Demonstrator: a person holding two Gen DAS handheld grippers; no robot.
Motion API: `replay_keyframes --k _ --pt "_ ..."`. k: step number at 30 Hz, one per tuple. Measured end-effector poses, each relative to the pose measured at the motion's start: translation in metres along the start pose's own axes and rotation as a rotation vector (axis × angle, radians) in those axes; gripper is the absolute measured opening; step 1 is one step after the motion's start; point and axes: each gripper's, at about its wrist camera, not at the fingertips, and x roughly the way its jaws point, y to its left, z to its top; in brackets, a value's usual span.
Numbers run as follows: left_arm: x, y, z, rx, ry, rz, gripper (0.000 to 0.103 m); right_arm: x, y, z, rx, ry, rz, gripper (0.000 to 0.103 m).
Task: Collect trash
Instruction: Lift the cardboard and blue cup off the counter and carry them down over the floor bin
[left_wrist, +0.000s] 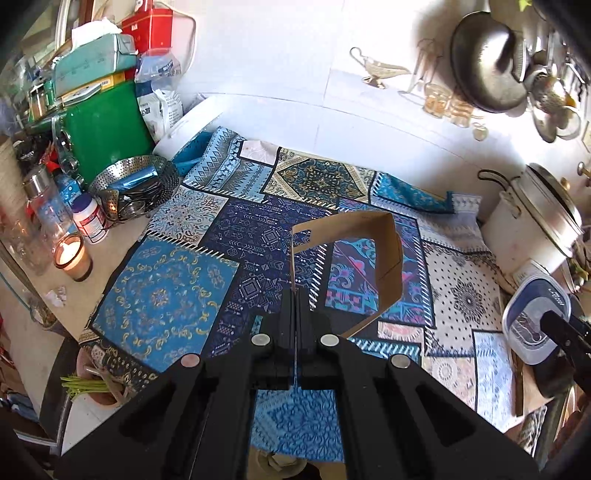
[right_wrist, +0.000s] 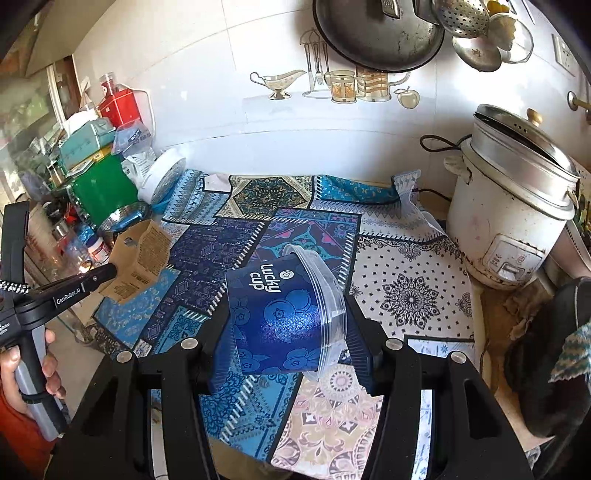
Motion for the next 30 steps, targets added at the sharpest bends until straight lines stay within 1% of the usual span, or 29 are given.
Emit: replay_keyframes --k 3,8,14,17,22,25,27,30 --pt "-0.016 0.005 -0.014 0.022 -0.007 -0.027 0.0 -0.011 0.014 -0.017 0.017 0.002 -0.005 0.05" --pt "-0.041 0.023 -0.05 0.083 -0.004 -0.056 0.0 -0.023 0.044 -0.051 0.053 0.017 -0.024 0.05" --pt "-0.062 0.054 -0.112 0.167 0.065 -0.077 0.0 -0.031 0.085 -0.108 0.107 0.073 -0.038 0.05" --pt "-0.066 0.069 -0.144 0.189 0.108 -0.093 0.0 -0.032 0.101 -0.137 0.142 0.114 -0.039 0.05" --pt "-0.059 0.088 -0.187 0.194 0.201 -0.109 0.0 -0.03 0.118 -0.179 0.198 0.198 -0.045 0.05" --pt "-0.054 0.092 -0.211 0.213 0.222 -0.109 0.0 -0.026 0.125 -0.2 0.189 0.232 -0.061 0.05" --pt "-0.044 0.094 -0.227 0.228 0.244 -0.099 0.0 -0.019 0.125 -0.215 0.18 0.26 -0.074 0.05" --pt "-0.022 0.097 -0.251 0.222 0.298 -0.097 0.0 0.0 0.123 -0.24 0.177 0.312 -0.084 0.05"
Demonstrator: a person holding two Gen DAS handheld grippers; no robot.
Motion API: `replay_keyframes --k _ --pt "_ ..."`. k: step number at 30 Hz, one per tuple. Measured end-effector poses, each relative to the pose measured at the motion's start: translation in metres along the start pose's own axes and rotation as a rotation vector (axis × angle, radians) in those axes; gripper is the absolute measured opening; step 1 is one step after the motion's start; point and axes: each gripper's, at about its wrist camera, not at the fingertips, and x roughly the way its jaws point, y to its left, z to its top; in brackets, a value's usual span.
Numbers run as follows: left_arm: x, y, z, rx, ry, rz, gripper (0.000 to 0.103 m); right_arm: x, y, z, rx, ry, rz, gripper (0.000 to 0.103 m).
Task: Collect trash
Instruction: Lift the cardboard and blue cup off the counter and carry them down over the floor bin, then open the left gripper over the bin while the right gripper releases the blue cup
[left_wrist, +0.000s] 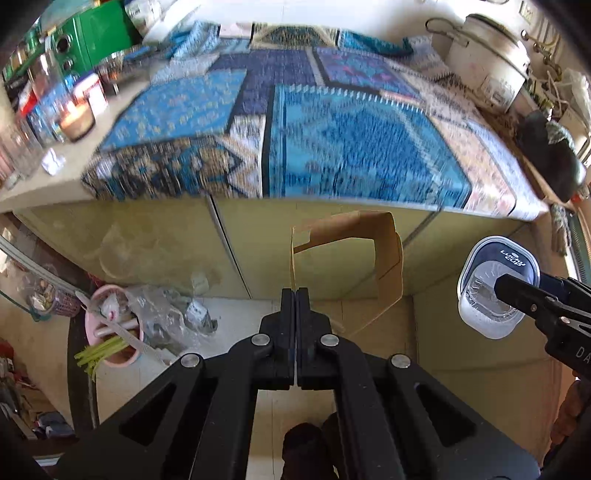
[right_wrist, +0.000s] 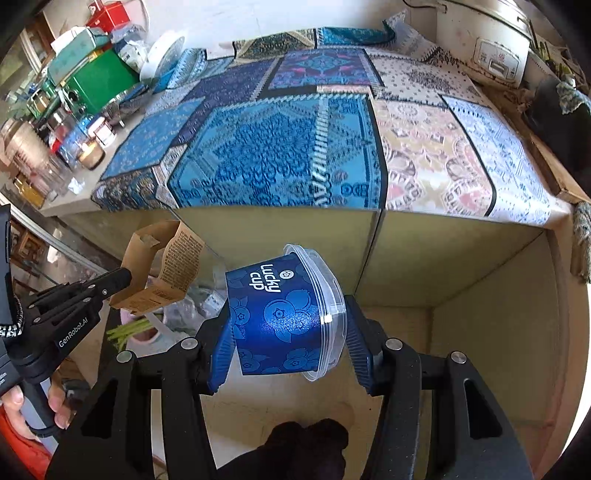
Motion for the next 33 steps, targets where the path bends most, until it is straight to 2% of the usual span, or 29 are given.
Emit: replay_keyframes --k 8,18,28,33 --pt "0.107 -0.009 -0.047 -0.017 0.118 0.043 0.0 0.104 -0.039 -0.047 0.003 0.148 -0.013 0.05" --pt "0.301 -0.009 -0.134 -0.097 0.297 0.059 0.0 0.281 -0.096 -0.117 0.023 0.289 0.002 0.05" --pt "0.461 -0.019 -0.204 -0.13 0.375 0.085 0.0 0.433 -0.118 -0.167 0.027 0.364 -0.004 0.05" --pt "0.514 -0.016 -0.231 -0.189 0.457 0.04 0.0 0.466 -0.119 -0.172 -0.004 0.375 -0.004 0.05"
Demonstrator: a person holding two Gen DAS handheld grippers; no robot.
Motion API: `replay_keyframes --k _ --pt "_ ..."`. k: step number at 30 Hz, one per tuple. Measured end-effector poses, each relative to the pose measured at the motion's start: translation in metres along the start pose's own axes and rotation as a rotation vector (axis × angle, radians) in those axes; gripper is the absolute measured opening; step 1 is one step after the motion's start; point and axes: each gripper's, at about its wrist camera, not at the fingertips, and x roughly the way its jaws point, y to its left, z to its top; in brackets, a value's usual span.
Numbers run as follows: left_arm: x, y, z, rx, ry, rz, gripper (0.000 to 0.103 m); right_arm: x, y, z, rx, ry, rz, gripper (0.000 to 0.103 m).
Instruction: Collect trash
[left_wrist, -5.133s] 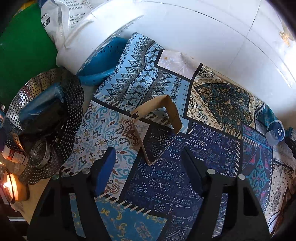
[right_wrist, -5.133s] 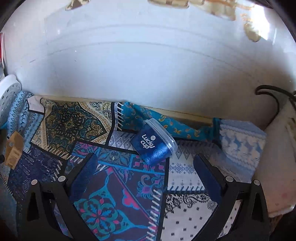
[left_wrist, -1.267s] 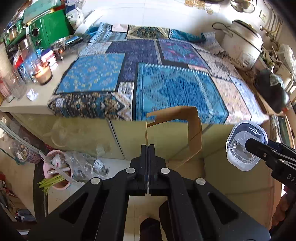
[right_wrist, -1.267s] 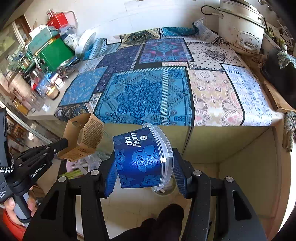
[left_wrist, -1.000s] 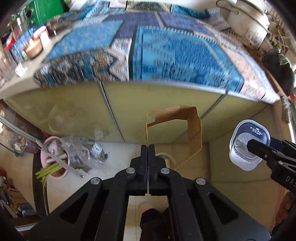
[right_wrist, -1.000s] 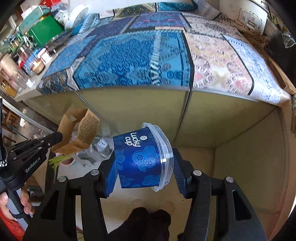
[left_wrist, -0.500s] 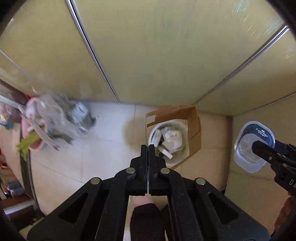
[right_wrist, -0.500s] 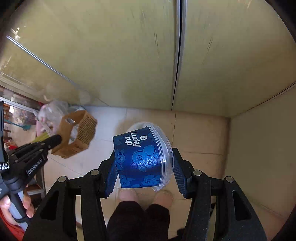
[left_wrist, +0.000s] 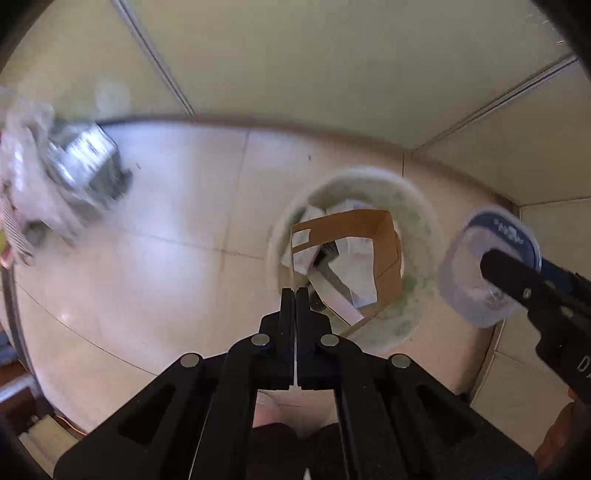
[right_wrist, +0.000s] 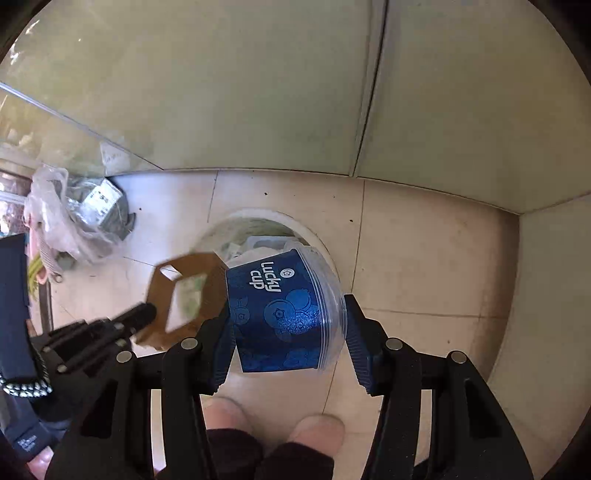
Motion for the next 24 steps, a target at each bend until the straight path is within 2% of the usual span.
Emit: replay_keyframes --k 4,8,10,13,16,19,24 --pt "0.014 0.0 -0.003 -0.005 0.027 -0.014 0.0 0.012 0.008 0.002 -0.029 0.017 -0.013 0.051" --pt "0.009 -0.008 -0.006 0.019 0.03 -0.023 0.004 0.012 0.009 0.006 -0.049 0.034 0.019 0.051" --pt "0.001 -0.013 -0.01 0.037 0.032 -0.018 0.009 0.008 0.007 0.006 -0.058 0.046 0.029 0.052" --pt "-0.018 -0.016 -0.014 0.055 0.03 -0.007 0.01 -0.006 0.012 0.006 -0.069 0.049 0.034 0.052" --pt "-0.059 -0.019 -0.019 0.052 0.019 -0.007 0.01 -0.044 0.017 0.003 -0.069 0.028 0.037 0.052" --pt "-0.115 -0.02 -0.023 0.04 -0.011 -0.019 0.01 -0.104 0.024 0.001 -0.067 -0.007 0.023 0.052" --pt "-0.256 -0.034 -0.034 0.059 -0.129 -0.027 0.01 -0.237 0.037 -0.004 -0.087 -0.113 0.03 0.052"
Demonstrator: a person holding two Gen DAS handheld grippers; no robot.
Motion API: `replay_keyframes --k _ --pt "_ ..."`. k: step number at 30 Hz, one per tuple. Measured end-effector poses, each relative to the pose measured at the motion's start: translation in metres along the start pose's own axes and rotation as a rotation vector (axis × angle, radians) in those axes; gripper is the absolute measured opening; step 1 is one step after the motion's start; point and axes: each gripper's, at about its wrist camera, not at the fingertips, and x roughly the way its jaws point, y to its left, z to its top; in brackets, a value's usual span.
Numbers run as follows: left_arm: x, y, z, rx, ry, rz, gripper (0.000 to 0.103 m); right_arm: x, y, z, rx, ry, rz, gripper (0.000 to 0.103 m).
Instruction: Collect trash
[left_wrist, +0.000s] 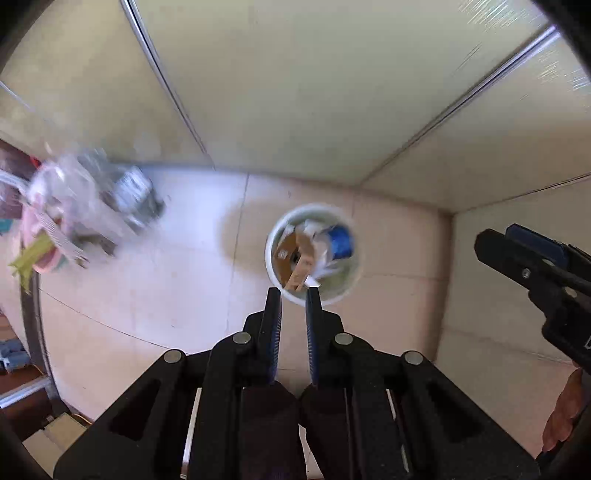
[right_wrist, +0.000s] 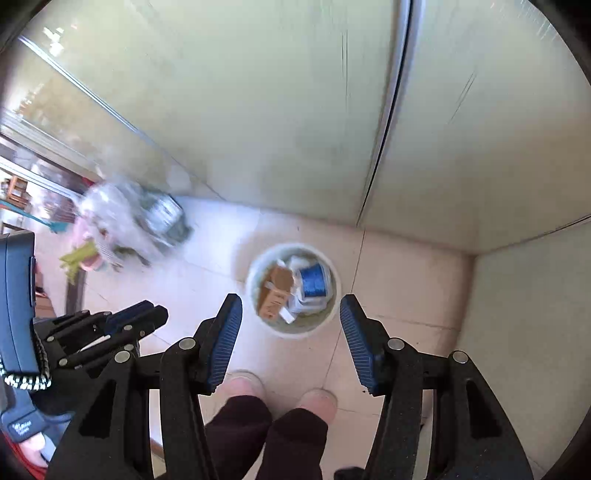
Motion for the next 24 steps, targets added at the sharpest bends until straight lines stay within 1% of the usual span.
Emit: replay_keyframes --k 1,2,4,6,7,9,10,13,17,19,22,24 --pt "-0.027 -0.005 0.002 0.008 -0.029 -0.001 0.01 -0.031 0.005 0.002 -0.004 -0.03 0.003 0.052" --pt "-0.062 -0.01 0.002 0.021 -0.067 0.0 0.01 -0.058 0.009 0.004 -0.01 -0.057 0.005 0.052" --pt "-0.124 -0.02 0.001 0.045 -0.141 0.005 0.015 -0.123 0.018 0.007 -0.022 -0.13 0.003 0.052" --pt "-0.193 -0.03 -0.004 0.07 -0.232 -0.009 0.022 -0.181 0.026 0.009 -0.035 -0.203 0.001 0.052" --pt "-0.219 -0.032 -0.006 0.08 -0.269 -0.015 0.023 -0.208 0.031 0.008 -0.04 -0.242 0.0 0.052" --pt "-0.283 -0.04 -0.015 0.103 -0.36 -0.028 0.027 -0.265 0.042 0.002 -0.047 -0.329 -0.004 0.052" --pt "-0.309 -0.043 -0.017 0.113 -0.399 -0.035 0.027 -0.289 0.046 -0.001 -0.049 -0.367 -0.005 0.052" --pt "-0.386 -0.05 -0.031 0.137 -0.515 -0.069 0.027 -0.367 0.061 -0.021 -0.058 -0.519 0.0 0.052" --pt "-0.468 -0.048 -0.058 0.182 -0.673 -0.083 0.031 -0.445 0.081 -0.058 -0.058 -0.695 -0.04 0.052" --pt "-0.507 -0.045 -0.078 0.207 -0.754 -0.094 0.033 -0.476 0.106 -0.076 -0.052 -0.773 -0.069 0.052" --pt "-0.554 -0.03 -0.115 0.244 -0.862 -0.107 0.044 -0.512 0.132 -0.109 -0.036 -0.862 -0.113 0.052" --pt "-0.577 -0.021 -0.139 0.261 -0.919 -0.097 0.054 -0.528 0.153 -0.125 -0.015 -0.905 -0.139 0.052"
